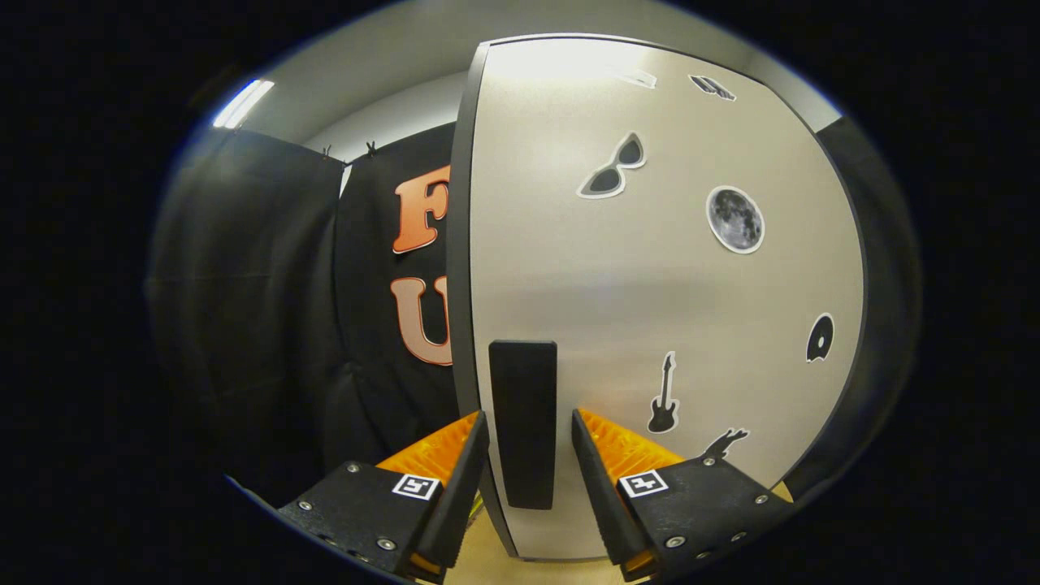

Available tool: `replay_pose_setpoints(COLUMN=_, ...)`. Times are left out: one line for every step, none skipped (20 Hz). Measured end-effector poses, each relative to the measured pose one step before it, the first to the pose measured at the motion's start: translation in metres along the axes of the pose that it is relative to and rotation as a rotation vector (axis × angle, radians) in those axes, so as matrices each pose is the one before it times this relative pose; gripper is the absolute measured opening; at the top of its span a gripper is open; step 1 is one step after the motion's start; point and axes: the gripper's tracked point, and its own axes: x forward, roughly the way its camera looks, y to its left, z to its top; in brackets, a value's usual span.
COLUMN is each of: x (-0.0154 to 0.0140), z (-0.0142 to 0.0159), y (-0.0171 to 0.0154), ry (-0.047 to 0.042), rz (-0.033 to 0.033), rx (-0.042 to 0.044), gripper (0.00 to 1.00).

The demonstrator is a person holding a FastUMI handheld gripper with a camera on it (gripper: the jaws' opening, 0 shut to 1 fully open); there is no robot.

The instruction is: Open the shoe cabinet door, grab the shoes and put them into the shoe cabinet, then close the shoe cabinet door.

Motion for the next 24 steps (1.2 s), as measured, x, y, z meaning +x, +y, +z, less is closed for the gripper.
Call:
replay_pose_setpoints(x=-0.00212, z=0.00482, y=-0.0036, ry=-0.01562, rz=-0.01983, rx=0.00144, gripper=0.69)
replay_pose_setpoints(x=-0.00527, z=0.00431, y=-0.00158, ry=-0.01248, rz=-0.01343, rx=-0.00291, gripper=0.69)
replay_pose_setpoints(x=-0.00941, z=0.00184, y=-0.00074, ry=-0.00991, rz=-0.00971, rx=-0.00827, gripper=0.71)
replay_pose_setpoints(x=-0.00899, z=0.00203, y=-0.00153, ry=-0.00243, rz=-0.01273, rx=-0.00918, gripper=0.71)
replay_pose_setpoints(x=-0.01159, z=0.00184, y=-0.00125, ry=0.00188, rz=-0.00845, rx=-0.00672, gripper=0.71)
replay_pose_setpoints(x=-0.01143, z=0.00143, y=-0.00111, ry=0.00297, rz=-0.00617, rx=-0.00568, gripper=0.71)
replay_pose_setpoints(x=-0.01357, z=0.0018, y=-0.00212, ry=0.00164, rz=-0.01141, rx=-0.00836, gripper=0.72)
replay_pose_setpoints(x=-0.01366, z=0.00198, y=-0.00332, ry=-0.00041, rz=-0.01416, rx=-0.01117, gripper=0.72)
replay_pose_setpoints(x=-0.01484, z=0.00225, y=-0.00454, ry=-0.00176, rz=-0.01804, rx=-0.01293, gripper=0.72)
replay_pose_setpoints(x=-0.01427, z=0.00142, y=-0.00479, ry=-0.00214, rz=-0.01826, rx=-0.01265, gripper=0.72)
replay_pose_setpoints(x=-0.01485, z=0.00122, y=-0.0055, ry=-0.00192, rz=-0.02124, rx=-0.0067, gripper=0.73)
replay_pose_setpoints(x=-0.01548, z=0.00086, y=-0.00472, ry=0.00077, rz=-0.01578, rx=-0.0019, gripper=0.73)
replay_pose_setpoints(x=-0.01639, z=0.00087, y=-0.00325, ry=0.00198, rz=-0.01265, rx=-0.00034, gripper=0.73)
replay_pose_setpoints(x=-0.01564, z=0.00147, y=-0.0039, ry=-0.00142, rz=-0.01564, rx=-0.00452, gripper=0.74)
replay_pose_setpoints(x=-0.01601, z=0.00144, y=-0.00708, ry=-0.00825, rz=-0.02011, rx=-0.00972, gripper=0.74)
replay_pose_setpoints(x=-0.01235, z=0.00274, y=-0.00689, ry=-0.00794, rz=-0.01646, rx=-0.01093, gripper=0.75)
replay_pose_setpoints(x=-0.0121, z=0.00032, y=-0.00552, ry=0.00178, rz=-0.02007, rx=-0.00357, gripper=0.76)
replay_pose_setpoints(x=-0.01114, z=-0.00004, y=-0.00463, ry=0.0038, rz=-0.01462, rx=0.0043, gripper=0.76)
replay_pose_setpoints(x=-0.01127, z=-0.00148, y=-0.00378, ry=0.0053, rz=-0.00904, rx=0.00679, gripper=0.77)
replay_pose_setpoints(x=-0.00906, z=-0.00189, y=-0.00338, ry=0.00966, rz=-0.0112, rx=0.00663, gripper=0.77)
replay_pose_setpoints(x=-0.0093, z=-0.00026, y=-0.00328, ry=-0.00236, rz=-0.00867, rx=0.00151, gripper=0.78)
replay_pose_setpoints(x=-0.00721, z=0.00235, y=-0.0026, ry=-0.01235, rz=-0.00672, rx=-0.0053, gripper=0.78)
replay_pose_setpoints(x=-0.00654, z=-0.001, y=-0.00356, ry=-0.00516, rz=-0.00947, rx=-0.00409, gripper=0.79)
replay_pose_setpoints(x=-0.00579, z=0.00014, y=-0.00087, ry=-0.00414, rz=-0.00418, rx=-0.00107, gripper=0.8)
